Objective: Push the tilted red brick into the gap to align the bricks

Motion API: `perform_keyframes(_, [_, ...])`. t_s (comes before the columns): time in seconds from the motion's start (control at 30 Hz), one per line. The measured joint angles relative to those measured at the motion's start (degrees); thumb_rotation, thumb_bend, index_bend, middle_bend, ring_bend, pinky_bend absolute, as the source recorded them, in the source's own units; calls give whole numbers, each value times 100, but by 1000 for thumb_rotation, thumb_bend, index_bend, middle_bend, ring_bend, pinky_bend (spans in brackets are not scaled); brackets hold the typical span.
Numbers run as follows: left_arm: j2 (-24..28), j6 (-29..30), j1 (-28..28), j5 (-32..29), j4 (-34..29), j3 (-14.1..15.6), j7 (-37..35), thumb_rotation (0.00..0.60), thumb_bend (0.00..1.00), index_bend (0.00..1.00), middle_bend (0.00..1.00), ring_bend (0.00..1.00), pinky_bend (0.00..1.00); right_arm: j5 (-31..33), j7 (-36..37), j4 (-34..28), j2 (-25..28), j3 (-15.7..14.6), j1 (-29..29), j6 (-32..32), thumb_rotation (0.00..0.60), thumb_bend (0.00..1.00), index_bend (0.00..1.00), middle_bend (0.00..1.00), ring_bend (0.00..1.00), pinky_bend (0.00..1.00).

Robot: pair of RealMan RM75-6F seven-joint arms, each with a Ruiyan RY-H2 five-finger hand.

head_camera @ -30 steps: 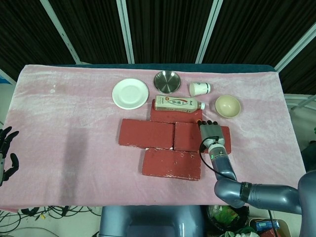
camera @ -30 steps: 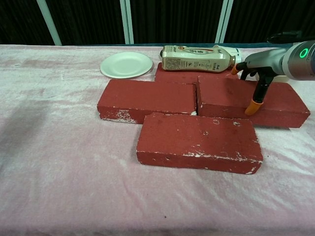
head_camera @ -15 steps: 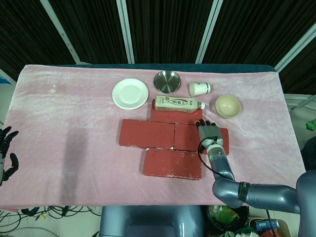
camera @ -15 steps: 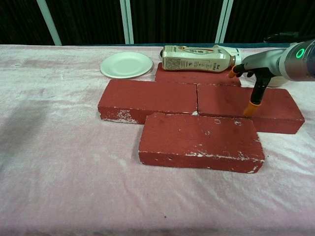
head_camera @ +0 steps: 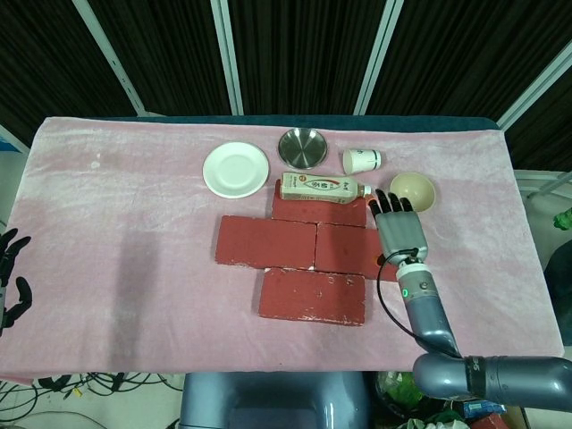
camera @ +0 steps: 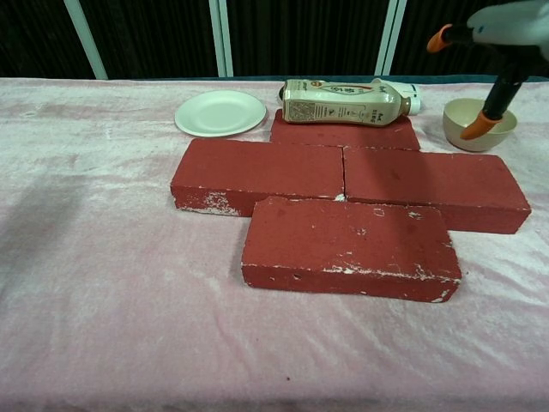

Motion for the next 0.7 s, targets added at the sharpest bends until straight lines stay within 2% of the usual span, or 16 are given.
perform_keyframes(0.2, [1,11,11,17,-30,16,53,600,734,142,43,0,0,-1964,162,-347,256,-826,-875,1174,600,0,0,0,13,93])
perform_keyframes(0.3, [2,17,14,36,-25,23,47,600,735,142,43,0,0,-2931,387,-346,310,-1257,-1452,1700,600,0,0,0,13,93])
perform_keyframes(0.43, [0,42,22,78,0,36,17,600,735,141,43,0,0,-3877,850,-157,365,-1742,-2255,2224,600,0,0,0,8,93])
perform_keyframes(0.53, [-3,101,42,121,16,43,-18,600,735,142,43,0,0,-4249,1227,187,406,-1920,-2660,2450,600,0,0,0,8,93])
perform_keyframes(0.7, [-11,192,84,167,37,50,-50,600,735,144,42,0,0,-4550,1789,738,515,-1952,-3161,2590,600,0,0,0,8,93])
